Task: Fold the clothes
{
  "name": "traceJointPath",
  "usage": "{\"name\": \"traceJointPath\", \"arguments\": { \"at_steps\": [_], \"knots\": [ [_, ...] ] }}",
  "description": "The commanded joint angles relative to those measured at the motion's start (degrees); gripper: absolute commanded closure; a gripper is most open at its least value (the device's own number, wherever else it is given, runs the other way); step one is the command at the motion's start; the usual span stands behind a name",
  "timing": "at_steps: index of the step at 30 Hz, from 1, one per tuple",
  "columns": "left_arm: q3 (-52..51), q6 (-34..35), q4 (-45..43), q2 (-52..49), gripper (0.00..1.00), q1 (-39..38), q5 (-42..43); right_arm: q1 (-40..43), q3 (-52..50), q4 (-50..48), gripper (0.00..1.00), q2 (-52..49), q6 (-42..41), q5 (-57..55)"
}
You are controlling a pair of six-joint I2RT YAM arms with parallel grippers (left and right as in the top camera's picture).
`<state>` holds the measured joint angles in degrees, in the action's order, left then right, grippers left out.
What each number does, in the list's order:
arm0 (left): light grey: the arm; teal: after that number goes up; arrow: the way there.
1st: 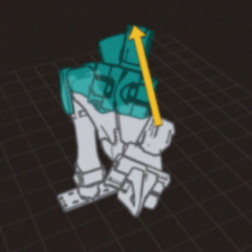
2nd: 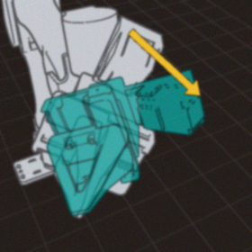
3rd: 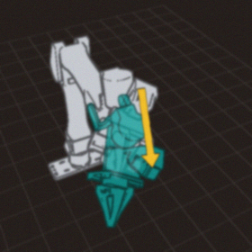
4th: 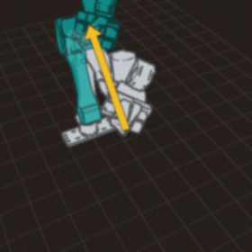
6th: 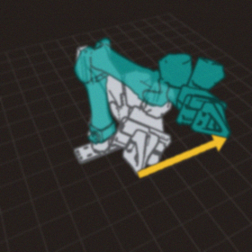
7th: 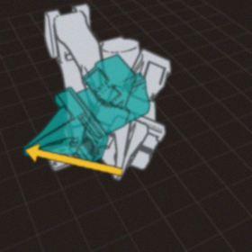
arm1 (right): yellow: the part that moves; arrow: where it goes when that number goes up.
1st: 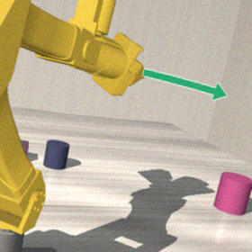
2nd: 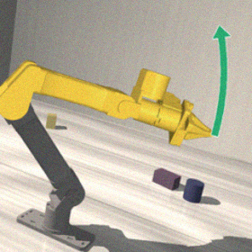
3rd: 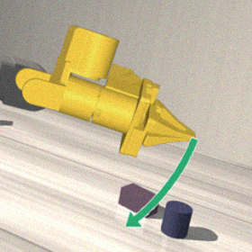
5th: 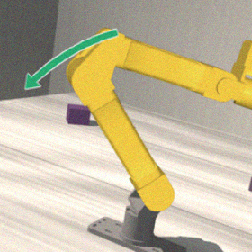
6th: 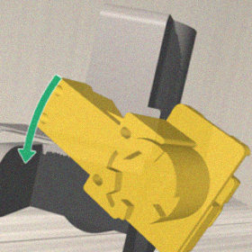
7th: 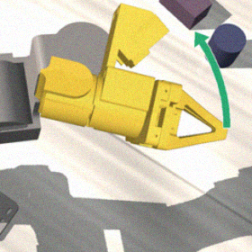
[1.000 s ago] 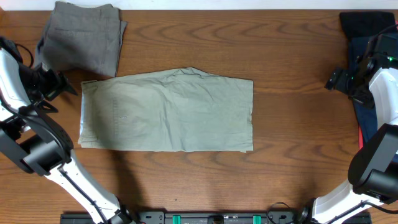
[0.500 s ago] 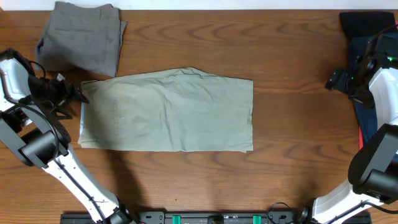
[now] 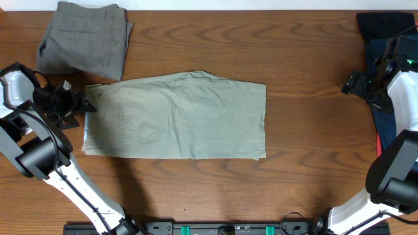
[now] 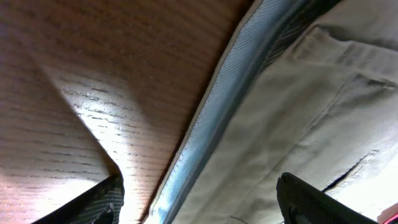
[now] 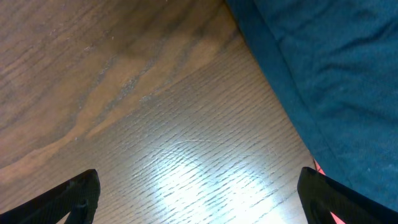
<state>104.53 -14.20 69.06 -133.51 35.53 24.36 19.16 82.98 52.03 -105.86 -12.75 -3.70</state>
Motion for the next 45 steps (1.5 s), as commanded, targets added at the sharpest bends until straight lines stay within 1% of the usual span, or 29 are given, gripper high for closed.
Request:
{"name": "traceJointPath", "arguments": {
  "at_steps": [1,2,8,11,13,14,15,17,19,20,23,28,31,33,35,41,45],
  "knots": [
    [-3.5,-4.8,-1.6,-2.2,0.20,0.0,5.5,0.3,0.5,0.0,0.01,0.7,0.6,-0.6],
    [-4.4,-5.3,-1.9,-2.2,0.20,0.0,6.8,0.3,0.5,0.0,0.01,0.7,0.6,-0.6],
    [-11.9,-5.3,-5.4,-2.2,0.22,-0.5,6.8,0.3,0.5,0.0,0.01,0.7,0.6,-0.6],
    [-15.6,-5.3,-7.8,-2.2,0.34,-0.7,7.4,0.3,0.5,0.0,0.01,0.7,0.6,-0.6],
    [-17.0,-5.3,-8.4,-2.2,0.44,-0.9,7.6,0.3,0.5,0.0,0.01,0.7,0.6,-0.6],
    [-17.1,-5.3,-8.3,-2.2,0.51,-0.9,7.6,0.3,0.5,0.0,0.01,0.7,0.6,-0.6],
    [-17.1,-5.3,-8.3,-2.2,0.59,-0.9,7.6,0.3,0.5,0.0,0.01,0.7,0.6,-0.6],
    [-17.0,-5.2,-7.8,-2.1,0.79,-0.9,7.6,0.3,0.5,0.0,0.01,0.7,0.6,-0.6],
    [-17.0,-5.2,-7.4,-2.0,0.91,-0.9,7.6,0.3,0.5,0.0,0.01,0.7,0.6,-0.6],
    [-17.0,-5.0,-7.2,-2.0,0.94,-0.9,7.6,0.3,0.5,0.0,0.01,0.7,0.6,-0.6],
    [-16.5,-3.5,-6.6,-2.0,0.94,-0.9,7.6,0.3,0.5,0.0,0.01,0.7,0.6,-0.6],
    [-14.1,1.7,-5.9,-0.6,0.94,-0.9,7.3,0.3,0.5,0.0,0.01,0.7,0.6,-0.6],
    [-11.6,7.2,-4.8,2.0,0.94,-0.9,3.0,0.3,0.5,0.0,0.01,0.7,0.6,-0.6],
    [-10.4,11.8,-4.4,4.6,0.94,-0.9,-1.3,0.3,0.5,0.0,0.01,0.7,0.6,-0.6],
    [-9.1,15.2,-3.8,8.0,0.94,-0.9,-3.8,0.3,0.5,0.0,0.01,0.7,0.6,-0.6],
    [-5.8,19.5,-3.3,19.5,0.94,-1.3,-3.9,0.3,0.5,0.0,0.01,0.7,0.6,-0.6],
    [-4.0,19.9,-3.1,27.6,0.94,-3.6,-3.9,0.3,0.5,0.0,0.01,0.7,0.6,-0.6]
  ]
}}
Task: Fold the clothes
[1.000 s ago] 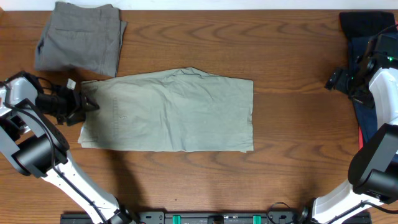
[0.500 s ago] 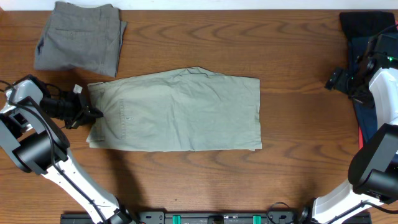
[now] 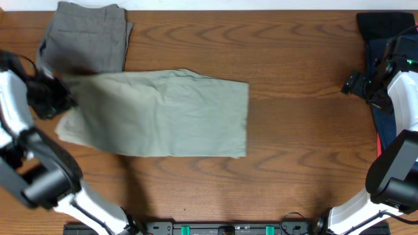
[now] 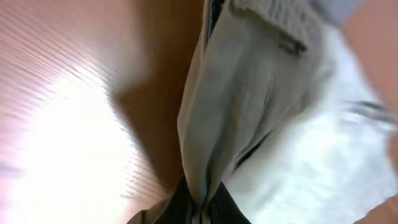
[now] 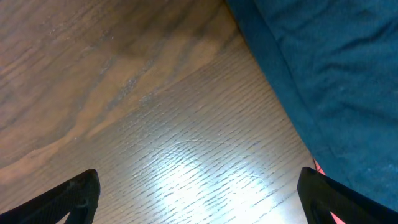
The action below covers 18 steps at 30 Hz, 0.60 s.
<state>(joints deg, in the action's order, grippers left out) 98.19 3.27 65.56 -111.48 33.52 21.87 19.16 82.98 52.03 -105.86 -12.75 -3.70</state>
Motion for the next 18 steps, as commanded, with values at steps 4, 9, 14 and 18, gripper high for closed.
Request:
{"name": "traceJointPath", "arguments": {
  "at_steps": [4,9,14,18],
  "knots": [
    [2.7,2.5,0.5,12.5,0.94,-6.1,-1.6,0.3,0.5,0.0,0.01,0.7,0.6,-0.6],
    [2.7,3.8,1.6,18.0,0.94,-13.9,-1.9,0.3,0.5,0.0,0.01,0.7,0.6,-0.6],
    [2.6,6.4,3.3,19.5,0.94,-23.0,-1.9,0.3,0.5,0.0,0.01,0.7,0.6,-0.6],
    [1.9,8.3,3.4,18.8,0.94,-29.7,-1.8,0.3,0.5,0.0,0.01,0.7,0.6,-0.6]
  ]
}}
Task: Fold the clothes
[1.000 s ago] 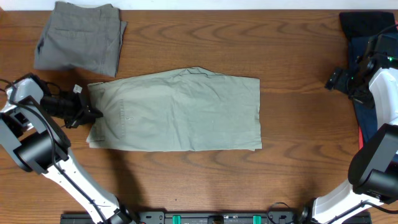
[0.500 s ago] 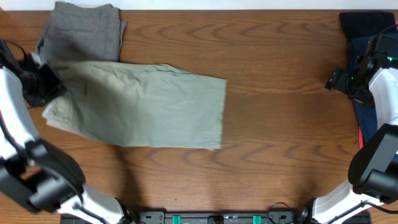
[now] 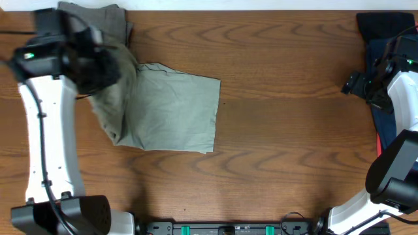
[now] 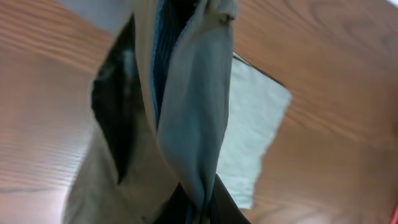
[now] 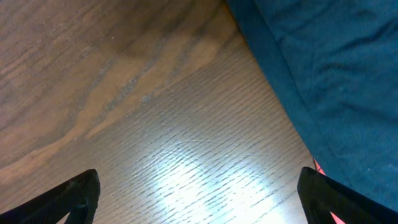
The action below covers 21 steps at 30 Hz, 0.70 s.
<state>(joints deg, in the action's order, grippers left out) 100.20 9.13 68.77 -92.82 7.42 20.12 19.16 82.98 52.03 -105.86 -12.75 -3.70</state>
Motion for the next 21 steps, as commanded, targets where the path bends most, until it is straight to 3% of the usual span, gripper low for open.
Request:
{"name": "traceJointPath", "arguments": {
  "at_steps": [1,10,21],
  "knots": [
    [-0.5,2.7,0.1,-0.1,0.94,-5.6,-0.1,0.3,0.5,0.0,0.01,0.7,0.6,-0.6],
    [-4.1,3.9,-2.1,-4.9,0.94,-15.5,-0.1,0.3,0.5,0.0,0.01,0.7,0.6,-0.6],
    [-4.4,7.5,-6.8,-13.0,0.94,-21.8,0.0,0.3,0.5,0.0,0.01,0.7,0.6,-0.6]
  ]
}}
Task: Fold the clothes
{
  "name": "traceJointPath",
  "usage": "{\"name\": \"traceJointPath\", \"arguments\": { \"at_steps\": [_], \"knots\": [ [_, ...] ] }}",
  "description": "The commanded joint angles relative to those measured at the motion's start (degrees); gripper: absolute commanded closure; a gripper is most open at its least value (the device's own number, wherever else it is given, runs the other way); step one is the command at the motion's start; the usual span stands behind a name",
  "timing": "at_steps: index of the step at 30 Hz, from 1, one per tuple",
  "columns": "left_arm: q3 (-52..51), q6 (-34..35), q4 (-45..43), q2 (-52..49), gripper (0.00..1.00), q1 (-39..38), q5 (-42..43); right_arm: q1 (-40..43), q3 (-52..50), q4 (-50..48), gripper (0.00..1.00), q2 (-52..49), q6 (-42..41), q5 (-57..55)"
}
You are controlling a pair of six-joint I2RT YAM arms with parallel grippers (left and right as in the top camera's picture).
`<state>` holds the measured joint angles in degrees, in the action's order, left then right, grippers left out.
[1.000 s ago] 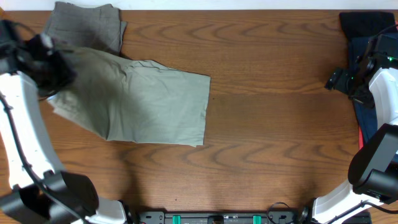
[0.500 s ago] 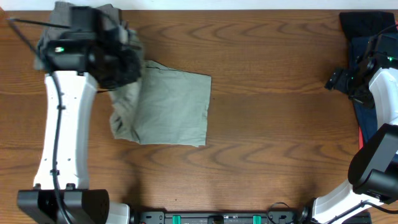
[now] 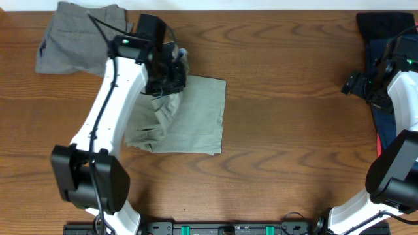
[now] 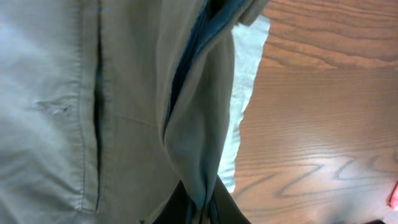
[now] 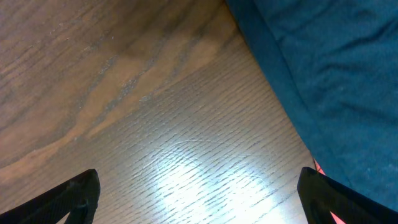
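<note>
Pale green shorts [image 3: 189, 117] lie bunched on the wooden table left of centre, their left part lifted and doubled over the rest. My left gripper [image 3: 171, 70] is shut on the shorts' waistband edge [image 4: 200, 168] above the garment's upper side; in the left wrist view the cloth hangs from the closed fingers. My right gripper [image 3: 356, 83] stands open at the far right, over bare wood [image 5: 174, 149], beside a dark blue garment [image 5: 323, 68].
Folded grey shorts [image 3: 81, 39] lie at the back left corner. A pile of dark blue and black clothes [image 3: 385, 39] lies at the right edge, behind my right arm. The left arm reaches over the table's left half.
My left gripper has carried the shorts' edge further right, from over the left end to above the garment's upper middle. The shorts are more folded over. The right arm has not moved.
The shorts lay flat and spread out with my left gripper open at their left edge. Then it was shut on that edge, the cloth dragged left. Then the edge was lifted rightward, and now it hangs over the garment's right part.
</note>
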<state>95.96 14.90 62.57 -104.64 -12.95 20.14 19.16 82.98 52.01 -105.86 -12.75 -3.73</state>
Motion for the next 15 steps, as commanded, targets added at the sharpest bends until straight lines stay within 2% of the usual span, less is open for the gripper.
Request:
{"name": "traceJointPath", "arguments": {
  "at_steps": [1,15],
  "knots": [
    [-0.2,2.0,-0.9,-1.9,0.94,-2.0,-0.1,0.3,0.5,0.0,0.01,0.7,0.6,-0.5],
    [-0.2,3.2,-7.1,-11.1,0.94,-5.4,-0.1,0.3,0.5,0.0,0.01,0.7,0.6,-0.5]
  ]
}}
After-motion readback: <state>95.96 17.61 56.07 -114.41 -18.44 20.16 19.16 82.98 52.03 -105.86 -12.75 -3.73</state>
